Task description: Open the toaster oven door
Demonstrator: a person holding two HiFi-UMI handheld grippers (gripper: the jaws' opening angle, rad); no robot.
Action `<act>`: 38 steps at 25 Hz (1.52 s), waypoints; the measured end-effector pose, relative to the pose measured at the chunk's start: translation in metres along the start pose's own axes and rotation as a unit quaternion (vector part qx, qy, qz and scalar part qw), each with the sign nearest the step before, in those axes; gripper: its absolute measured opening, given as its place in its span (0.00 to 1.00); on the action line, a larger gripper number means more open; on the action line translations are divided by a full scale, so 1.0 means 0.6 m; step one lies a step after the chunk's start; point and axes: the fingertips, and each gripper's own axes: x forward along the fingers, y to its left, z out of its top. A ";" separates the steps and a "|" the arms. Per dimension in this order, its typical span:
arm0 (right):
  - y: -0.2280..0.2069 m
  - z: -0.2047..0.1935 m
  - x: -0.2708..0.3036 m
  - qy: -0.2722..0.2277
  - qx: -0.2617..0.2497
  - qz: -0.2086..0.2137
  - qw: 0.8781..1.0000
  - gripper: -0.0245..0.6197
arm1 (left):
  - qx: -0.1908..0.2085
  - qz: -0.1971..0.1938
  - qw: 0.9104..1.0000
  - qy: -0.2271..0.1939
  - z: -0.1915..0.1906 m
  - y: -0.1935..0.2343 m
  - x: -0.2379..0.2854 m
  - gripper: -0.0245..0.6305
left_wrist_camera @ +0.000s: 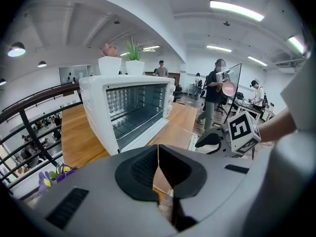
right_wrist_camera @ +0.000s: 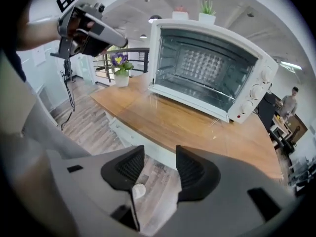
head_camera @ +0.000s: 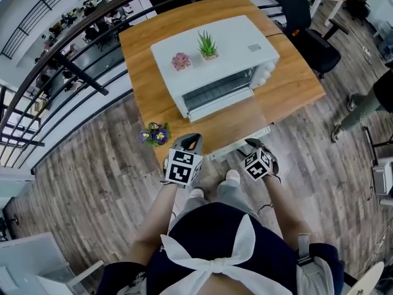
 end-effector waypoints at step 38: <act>0.039 0.237 -0.267 -0.321 0.225 -0.098 0.915 0.04 | -0.010 -0.051 0.990 -0.134 0.080 -0.091 -0.076 0.07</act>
